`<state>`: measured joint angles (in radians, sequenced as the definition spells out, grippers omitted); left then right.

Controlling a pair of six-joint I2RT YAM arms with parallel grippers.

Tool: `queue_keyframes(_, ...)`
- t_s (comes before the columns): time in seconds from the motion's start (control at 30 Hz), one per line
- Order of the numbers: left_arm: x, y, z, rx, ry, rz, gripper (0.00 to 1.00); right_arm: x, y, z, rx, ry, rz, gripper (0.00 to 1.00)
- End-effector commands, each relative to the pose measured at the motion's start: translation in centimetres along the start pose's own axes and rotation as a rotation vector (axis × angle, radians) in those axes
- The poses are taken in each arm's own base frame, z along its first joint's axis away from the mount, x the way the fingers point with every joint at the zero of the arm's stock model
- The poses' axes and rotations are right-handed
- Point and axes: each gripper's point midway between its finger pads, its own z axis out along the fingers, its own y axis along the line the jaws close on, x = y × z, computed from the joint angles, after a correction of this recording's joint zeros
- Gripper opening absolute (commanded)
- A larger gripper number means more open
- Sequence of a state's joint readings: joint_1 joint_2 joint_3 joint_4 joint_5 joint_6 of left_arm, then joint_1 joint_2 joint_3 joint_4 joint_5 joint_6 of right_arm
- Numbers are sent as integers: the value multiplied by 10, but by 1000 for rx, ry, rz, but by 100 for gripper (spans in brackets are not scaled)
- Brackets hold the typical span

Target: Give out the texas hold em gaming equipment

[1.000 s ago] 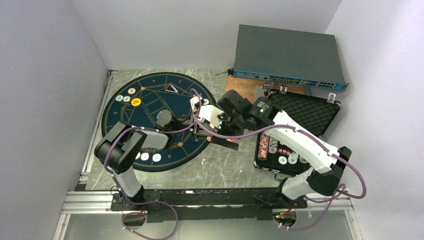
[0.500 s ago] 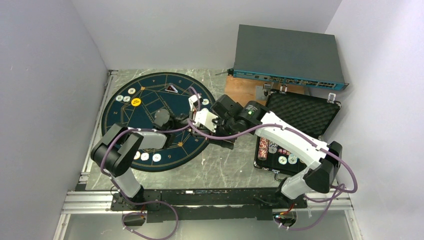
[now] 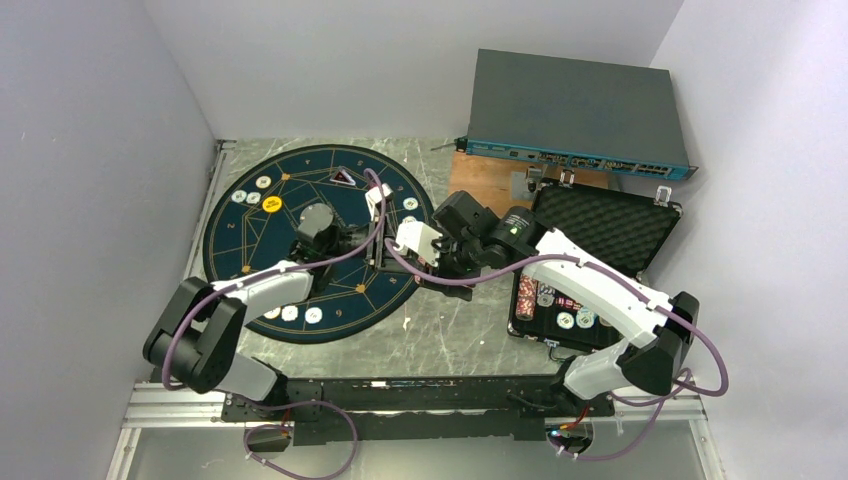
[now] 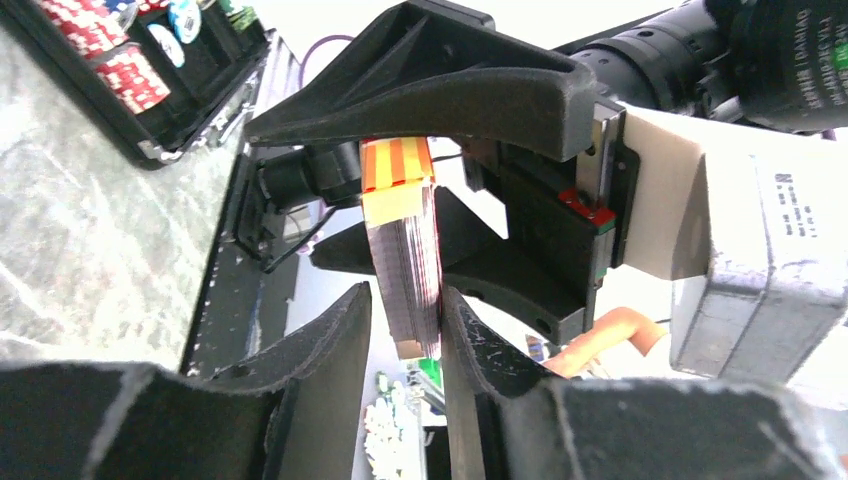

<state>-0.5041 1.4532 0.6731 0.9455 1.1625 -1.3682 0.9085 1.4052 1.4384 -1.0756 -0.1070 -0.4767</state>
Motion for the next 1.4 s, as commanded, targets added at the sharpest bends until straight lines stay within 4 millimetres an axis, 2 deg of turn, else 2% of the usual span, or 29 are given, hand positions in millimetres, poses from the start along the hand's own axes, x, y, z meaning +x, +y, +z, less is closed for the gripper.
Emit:
queue_keyframes(0.0, 5, 16, -7, -72, 9, 28, 35, -7, 1, -12, 1, -54, -20, 18)
queue_keyframes(0.17, 6, 41, -21, -219, 1, 24, 28, -2, 6, -12, -21, -44, -24, 13)
queue_keyframes(0.27, 6, 38, -27, -201, -13, 36, 30, 2, 8, -10, -25, -42, -29, 10)
queue_keyframes(0.33, 3, 29, -27, -175, -21, 74, 34, 3, 10, -7, -33, -41, -27, 1)
queue_keyframes(0.43, 0, 4, -26, -98, -33, 164, 46, 3, 11, -4, -42, -43, -28, 0)
queue_keyframes(0.5, -1, -6, -25, -66, -34, 205, 64, 2, 11, -3, -45, -47, -28, 0)
queue_keyframes(0.57, 0, -9, -21, -58, -25, 213, 79, -1, 11, -2, -48, -55, -21, 0)
queue_keyframes(0.63, 0, -7, -14, -69, -12, 209, 84, -4, 11, -2, -51, -64, -17, 0)
queue_keyframes(0.8, 2, 13, 3, -164, 46, 216, 75, -15, 9, -8, -43, -100, -13, 0)
queue_keyframes(0.87, 2, 22, 4, -194, 56, 190, 66, -18, 9, -11, -42, -120, -16, 0)
queue_keyframes(0.97, 3, 27, 0, -213, 65, 170, 46, -18, 10, -14, -37, -136, -21, 0)
queue_keyframes(1.03, 4, 26, -5, -205, 54, 169, 41, -13, 11, -14, -31, -129, -20, 0)
queue_keyframes(1.2, 8, 24, -15, -208, 38, 173, 41, -8, 14, -15, -33, -126, -13, 0)
queue_keyframes(1.37, 6, 22, -22, -212, 24, 187, 53, -5, 14, -12, -35, -118, -16, 0)
